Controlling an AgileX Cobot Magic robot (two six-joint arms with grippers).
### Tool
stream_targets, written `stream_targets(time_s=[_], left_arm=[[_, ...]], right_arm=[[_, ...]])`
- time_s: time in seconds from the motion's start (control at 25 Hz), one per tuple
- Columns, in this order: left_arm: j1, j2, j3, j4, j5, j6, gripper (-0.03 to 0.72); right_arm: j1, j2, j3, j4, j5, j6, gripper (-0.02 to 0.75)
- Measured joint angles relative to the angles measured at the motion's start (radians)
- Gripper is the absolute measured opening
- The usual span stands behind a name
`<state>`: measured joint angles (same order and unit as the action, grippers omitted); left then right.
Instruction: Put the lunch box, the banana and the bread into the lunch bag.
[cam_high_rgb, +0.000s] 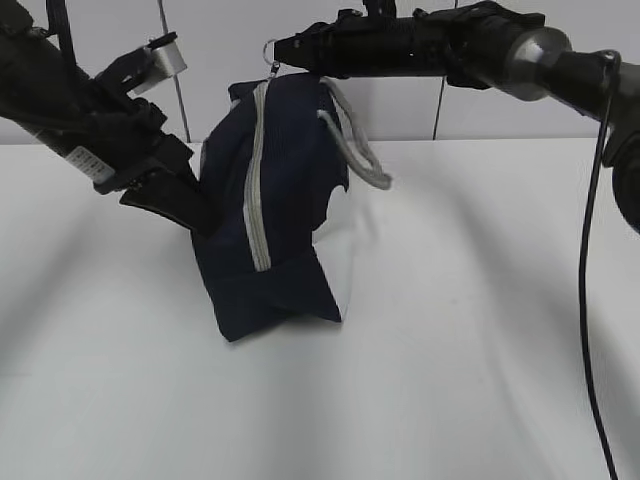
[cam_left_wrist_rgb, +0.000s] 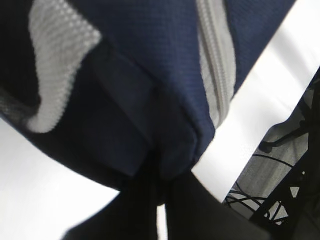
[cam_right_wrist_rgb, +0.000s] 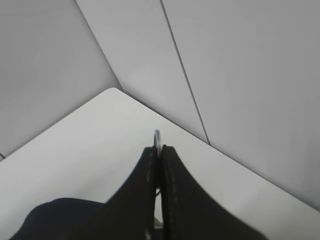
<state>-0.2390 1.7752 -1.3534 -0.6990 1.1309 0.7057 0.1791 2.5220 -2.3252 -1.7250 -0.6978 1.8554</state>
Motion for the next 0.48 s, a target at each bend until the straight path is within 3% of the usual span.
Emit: stream_targets(time_s=[0.16, 0.48], left_arm=[[0.0, 0.0, 0.0, 0.037, 0.013, -0.02, 0.002], [0.0, -0.004, 0.0, 0.064, 0.022, -0.023, 0.002]], right_arm=[[0.0, 0.029, -0.045, 0.002, -0.051, 0.127, -0.016], [-0.016, 0.034, -0.054, -0.038, -0.067, 0.206, -0.016]])
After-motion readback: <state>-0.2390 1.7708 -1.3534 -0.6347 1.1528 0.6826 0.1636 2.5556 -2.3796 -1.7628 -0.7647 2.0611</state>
